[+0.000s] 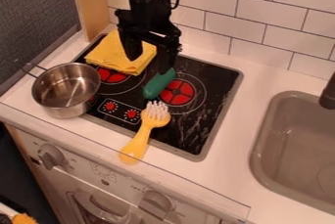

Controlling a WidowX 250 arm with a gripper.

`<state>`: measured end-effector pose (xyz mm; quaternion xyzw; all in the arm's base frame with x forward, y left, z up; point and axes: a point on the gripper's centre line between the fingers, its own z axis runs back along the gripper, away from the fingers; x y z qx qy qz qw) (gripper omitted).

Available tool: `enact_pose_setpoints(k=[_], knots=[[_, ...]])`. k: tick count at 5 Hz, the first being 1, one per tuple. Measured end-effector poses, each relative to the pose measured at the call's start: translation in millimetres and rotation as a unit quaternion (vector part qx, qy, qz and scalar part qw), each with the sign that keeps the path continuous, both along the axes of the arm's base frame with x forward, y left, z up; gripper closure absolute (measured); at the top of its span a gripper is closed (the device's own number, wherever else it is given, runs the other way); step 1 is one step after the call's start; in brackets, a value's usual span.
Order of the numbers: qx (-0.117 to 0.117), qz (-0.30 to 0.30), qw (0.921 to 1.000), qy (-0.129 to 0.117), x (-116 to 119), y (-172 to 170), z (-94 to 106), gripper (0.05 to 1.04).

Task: Move the silver pot on the top of yellow towel in the upper right corner

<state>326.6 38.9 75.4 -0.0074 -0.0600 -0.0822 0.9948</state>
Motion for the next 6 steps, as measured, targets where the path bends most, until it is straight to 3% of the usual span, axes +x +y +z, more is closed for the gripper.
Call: enact_pose_setpoints(k=[1,3,4,6], knots=[[-0.003,0.0,0.9998,0.019,-5,0,-10.9,0.083],[-0.01,0.043,0.9989,0.016,-47,40,-2.5,0.083],[-0.009,0.059,0.9979,0.026,-64,59,-13.5,0.083],[0.025,0.056,0.9954,0.073,-68,76,-61.7,0.083]])
